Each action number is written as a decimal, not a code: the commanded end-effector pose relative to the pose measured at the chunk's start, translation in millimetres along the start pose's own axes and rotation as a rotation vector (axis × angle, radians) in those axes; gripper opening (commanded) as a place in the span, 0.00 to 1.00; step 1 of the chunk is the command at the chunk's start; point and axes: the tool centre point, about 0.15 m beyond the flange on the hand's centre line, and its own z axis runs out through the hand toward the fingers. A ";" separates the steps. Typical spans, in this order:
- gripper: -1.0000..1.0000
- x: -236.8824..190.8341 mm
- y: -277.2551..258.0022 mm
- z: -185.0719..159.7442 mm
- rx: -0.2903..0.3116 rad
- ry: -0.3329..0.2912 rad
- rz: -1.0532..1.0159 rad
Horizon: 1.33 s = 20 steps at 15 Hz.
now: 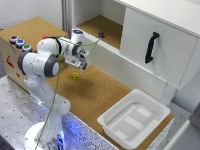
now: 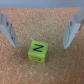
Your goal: Put the yellow object inside the left cabinet
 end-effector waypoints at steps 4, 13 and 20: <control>1.00 9.6 -28.6 55.4 0.051 0.014 0.226; 0.00 5.7 -15.1 61.8 0.131 0.054 0.278; 0.00 -0.3 -14.1 59.4 0.103 0.030 0.256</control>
